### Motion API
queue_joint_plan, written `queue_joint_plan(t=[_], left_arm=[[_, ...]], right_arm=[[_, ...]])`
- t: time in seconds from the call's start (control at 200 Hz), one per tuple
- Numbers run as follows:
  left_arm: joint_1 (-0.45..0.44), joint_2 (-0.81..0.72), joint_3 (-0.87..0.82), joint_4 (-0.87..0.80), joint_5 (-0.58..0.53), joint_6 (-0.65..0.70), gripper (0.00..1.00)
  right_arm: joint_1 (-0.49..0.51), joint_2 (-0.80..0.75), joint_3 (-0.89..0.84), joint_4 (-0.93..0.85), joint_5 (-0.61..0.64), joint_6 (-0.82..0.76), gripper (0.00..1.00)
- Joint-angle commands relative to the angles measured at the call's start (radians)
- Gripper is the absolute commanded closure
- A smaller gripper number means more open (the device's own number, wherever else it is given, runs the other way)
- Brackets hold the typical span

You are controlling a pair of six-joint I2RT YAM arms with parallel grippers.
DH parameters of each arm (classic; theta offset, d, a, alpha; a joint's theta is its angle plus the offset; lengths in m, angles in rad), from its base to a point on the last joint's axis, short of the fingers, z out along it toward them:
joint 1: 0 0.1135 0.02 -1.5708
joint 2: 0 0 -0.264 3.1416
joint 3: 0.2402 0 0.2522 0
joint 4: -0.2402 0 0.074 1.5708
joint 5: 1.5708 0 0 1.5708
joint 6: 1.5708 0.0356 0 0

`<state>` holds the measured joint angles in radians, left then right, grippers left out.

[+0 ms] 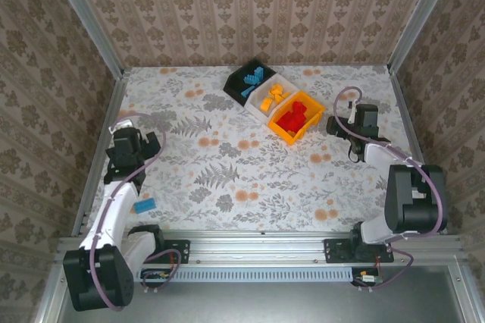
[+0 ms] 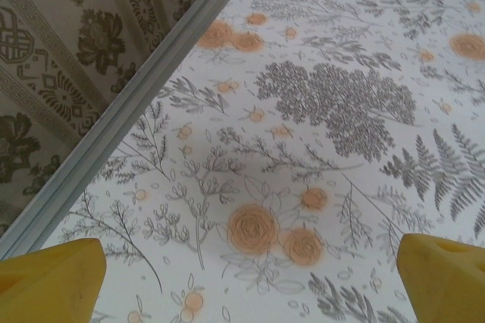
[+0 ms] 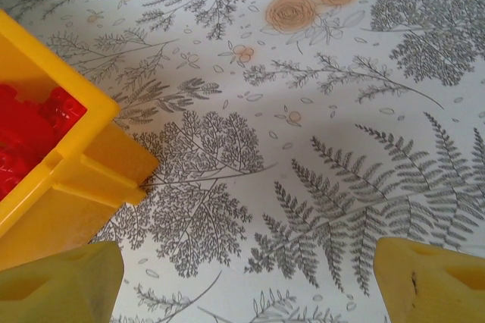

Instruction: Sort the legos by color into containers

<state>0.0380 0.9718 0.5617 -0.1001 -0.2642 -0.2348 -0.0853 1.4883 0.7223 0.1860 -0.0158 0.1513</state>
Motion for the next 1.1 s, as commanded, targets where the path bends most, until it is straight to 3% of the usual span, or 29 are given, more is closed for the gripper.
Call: queue_joint_plan(t=[0.0,0.335,0.465,0.71,0.83,1.095], left_arm=[[0.01,0.061,-0.024,0.169,-0.018,0.007,0.0],[-0.004,0.309,-0.101,0.577,0.047,0.118,0.0],[-0.018,0.393,-0.101,0.672,0.067,0.153,0.0],[-0.057,0.506,-0.12,0.831,0.102,0.235,0.0],[-0.071,0.577,-0.205,1.075,0.13,0.279,0.0],[-0.069,0.568,-0.19,1.024,0.074,0.241,0.0]], right_arm=[[-0.002,0.022,-0.023,0.145,-0.032,-0.035,0.13],[-0.002,0.041,-0.07,0.238,-0.04,-0.025,0.09],[-0.002,0.044,-0.095,0.283,-0.052,-0.029,0.0],[-0.001,0.012,-0.16,0.374,-0.077,-0.041,0.0],[0.006,-0.016,-0.232,0.471,-0.084,-0.054,0.0],[0.048,0.013,-0.33,0.671,0.0,-0.076,0.0]])
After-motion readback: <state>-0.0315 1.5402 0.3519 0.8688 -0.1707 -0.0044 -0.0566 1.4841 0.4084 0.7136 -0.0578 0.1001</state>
